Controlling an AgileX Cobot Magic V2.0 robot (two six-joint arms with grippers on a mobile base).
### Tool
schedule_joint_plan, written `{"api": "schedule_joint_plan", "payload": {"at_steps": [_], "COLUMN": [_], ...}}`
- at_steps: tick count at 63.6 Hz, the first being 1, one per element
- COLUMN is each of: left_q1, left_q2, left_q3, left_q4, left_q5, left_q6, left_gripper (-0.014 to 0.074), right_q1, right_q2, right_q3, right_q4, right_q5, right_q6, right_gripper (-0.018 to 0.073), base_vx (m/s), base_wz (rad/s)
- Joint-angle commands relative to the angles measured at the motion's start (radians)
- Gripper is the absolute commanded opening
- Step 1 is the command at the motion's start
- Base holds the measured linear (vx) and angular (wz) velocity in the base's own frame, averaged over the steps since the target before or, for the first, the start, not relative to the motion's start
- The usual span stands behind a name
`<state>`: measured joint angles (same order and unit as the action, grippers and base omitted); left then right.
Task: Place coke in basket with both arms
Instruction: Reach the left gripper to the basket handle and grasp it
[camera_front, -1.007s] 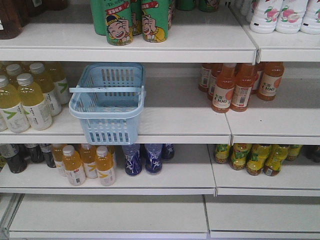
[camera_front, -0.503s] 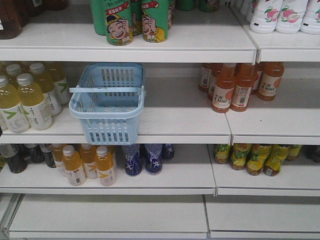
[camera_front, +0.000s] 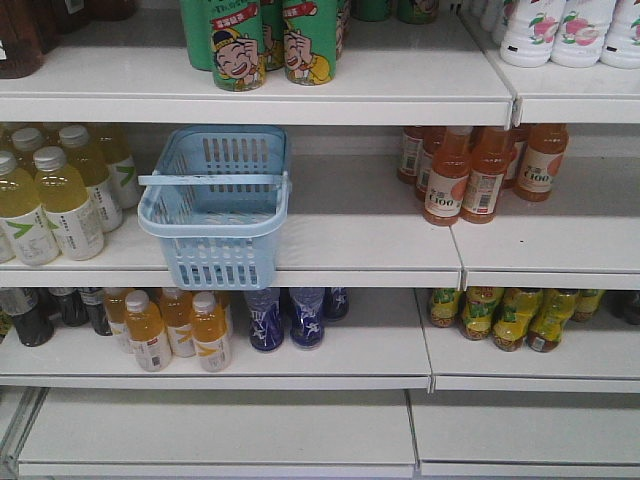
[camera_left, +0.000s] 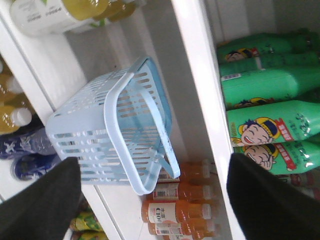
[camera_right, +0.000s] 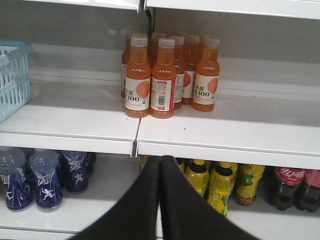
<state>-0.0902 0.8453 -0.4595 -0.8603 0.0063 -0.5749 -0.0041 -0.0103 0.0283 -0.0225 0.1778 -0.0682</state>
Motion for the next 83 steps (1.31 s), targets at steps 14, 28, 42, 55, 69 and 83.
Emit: {"api": "schedule_joint_plan", "payload": {"at_steps": [14, 28, 42, 55, 69, 83], "left_q1": [-0.101, -0.156, -0.189, -0.189, -0.189, -0.189], "left_q2": [0.211, 0.39, 0.545, 0.662, 0.745, 0.81], "left_q3": [-0.197, -0.36, -0.491, -0.591, -0.676, -0.739], "left_q4": [-0.061, -0.063, -0.119, -0.139, -0.139, -0.139], "left_q5": [-0.033, -0.031, -0.018, -0.006, 0.009, 0.007], "left_q6": [0.001, 0.001, 0.0, 0.001, 0.001, 0.001], "left_gripper": [0.0575, 0.0575, 0.0575, 0.0575, 0.0575, 0.0575], "right_q1": [-0.003, -0.003, -0.005, -0.005, -0.005, -0.005], "right_q2": [-0.013, -0.013, -0.013, -0.013, -0.013, -0.013], "right_q3": [0.008, 0.008, 0.008, 0.008, 0.008, 0.008], "right_q4": [-0.004, -0.004, -0.004, -0.004, -0.004, -0.004], "right_q5": [-0.07, -0.07, -0.07, -0.07, -0.07, -0.07], "right_q6": [-0.009, -0.009, -0.009, -0.009, -0.009, -0.009], "right_gripper": [-0.001, -0.001, -0.001, -0.001, -0.001, -0.001], "base_vx": [0.0, 0.0, 0.0, 0.0, 0.0, 0.0], "base_wz": [0.0, 0.0, 0.0, 0.0, 0.0, 0.0]}}
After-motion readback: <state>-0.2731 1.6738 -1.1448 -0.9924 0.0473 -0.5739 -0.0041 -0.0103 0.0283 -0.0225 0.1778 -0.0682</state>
